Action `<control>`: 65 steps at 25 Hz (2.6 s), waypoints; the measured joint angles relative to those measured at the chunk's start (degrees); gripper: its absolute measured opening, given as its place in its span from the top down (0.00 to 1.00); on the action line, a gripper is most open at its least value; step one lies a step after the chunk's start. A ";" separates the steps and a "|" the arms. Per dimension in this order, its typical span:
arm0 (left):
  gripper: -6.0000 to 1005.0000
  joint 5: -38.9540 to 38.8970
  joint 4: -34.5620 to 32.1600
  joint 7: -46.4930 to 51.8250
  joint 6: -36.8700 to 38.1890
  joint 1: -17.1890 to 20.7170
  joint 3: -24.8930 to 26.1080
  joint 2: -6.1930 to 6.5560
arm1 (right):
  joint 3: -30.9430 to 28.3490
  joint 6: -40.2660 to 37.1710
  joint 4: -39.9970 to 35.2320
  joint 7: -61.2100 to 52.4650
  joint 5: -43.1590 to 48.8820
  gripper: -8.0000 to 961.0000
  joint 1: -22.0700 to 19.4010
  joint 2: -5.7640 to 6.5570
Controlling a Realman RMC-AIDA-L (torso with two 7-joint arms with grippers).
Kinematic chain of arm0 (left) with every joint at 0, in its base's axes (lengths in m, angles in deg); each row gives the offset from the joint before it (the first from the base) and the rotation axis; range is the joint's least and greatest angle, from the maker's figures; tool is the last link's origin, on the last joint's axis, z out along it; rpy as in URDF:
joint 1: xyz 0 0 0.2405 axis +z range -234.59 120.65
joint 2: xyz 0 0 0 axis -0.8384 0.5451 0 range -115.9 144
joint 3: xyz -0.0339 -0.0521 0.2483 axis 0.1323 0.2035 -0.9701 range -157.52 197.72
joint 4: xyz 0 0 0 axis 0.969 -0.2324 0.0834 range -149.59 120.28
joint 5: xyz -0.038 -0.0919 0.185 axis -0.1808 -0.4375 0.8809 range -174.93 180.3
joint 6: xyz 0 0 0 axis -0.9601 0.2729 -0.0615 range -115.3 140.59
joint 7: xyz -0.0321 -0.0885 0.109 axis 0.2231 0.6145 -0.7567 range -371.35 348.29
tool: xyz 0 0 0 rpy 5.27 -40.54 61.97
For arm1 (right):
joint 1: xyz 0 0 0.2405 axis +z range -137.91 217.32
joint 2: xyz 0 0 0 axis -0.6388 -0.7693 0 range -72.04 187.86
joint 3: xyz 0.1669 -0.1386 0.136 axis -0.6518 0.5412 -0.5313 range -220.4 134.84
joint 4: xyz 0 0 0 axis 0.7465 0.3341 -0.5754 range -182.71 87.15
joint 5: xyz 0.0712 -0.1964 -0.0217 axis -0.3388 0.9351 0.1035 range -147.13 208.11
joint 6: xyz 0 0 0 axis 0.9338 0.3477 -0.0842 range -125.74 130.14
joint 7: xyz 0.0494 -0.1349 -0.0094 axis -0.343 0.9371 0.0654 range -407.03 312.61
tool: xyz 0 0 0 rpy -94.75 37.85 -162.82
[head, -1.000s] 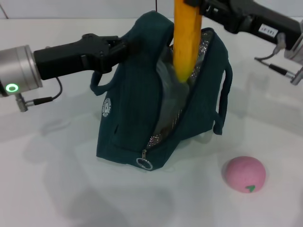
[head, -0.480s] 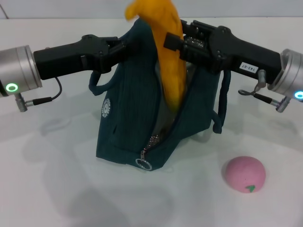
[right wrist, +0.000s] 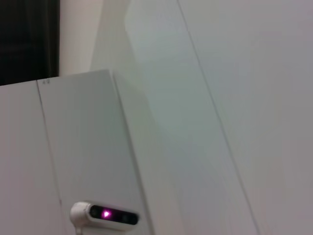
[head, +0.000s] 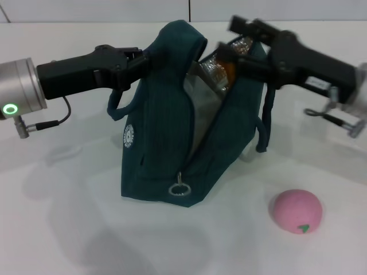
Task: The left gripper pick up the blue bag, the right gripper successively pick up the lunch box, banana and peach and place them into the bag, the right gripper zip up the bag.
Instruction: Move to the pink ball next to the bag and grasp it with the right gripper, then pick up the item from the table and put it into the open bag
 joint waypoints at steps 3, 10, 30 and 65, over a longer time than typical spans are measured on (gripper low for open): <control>0.91 0.01 0.00 0.00 0.00 0.30 0.05 0.11 | -0.72 -0.54 -5.55 -0.31 1.71 0.19 -4.21 1.63; 0.91 0.03 -0.01 0.21 0.00 1.18 0.08 0.82 | -2.21 1.12 -29.76 -18.55 22.68 0.12 -15.23 8.20; 0.90 1.23 0.61 0.00 -0.97 -0.41 0.08 1.02 | -5.86 -0.86 -51.52 -43.94 71.83 0.12 -17.79 0.51; 0.88 1.16 0.61 0.00 -0.97 -0.24 0.40 1.05 | -15.52 0.68 -51.77 -43.38 65.50 0.61 -16.64 0.39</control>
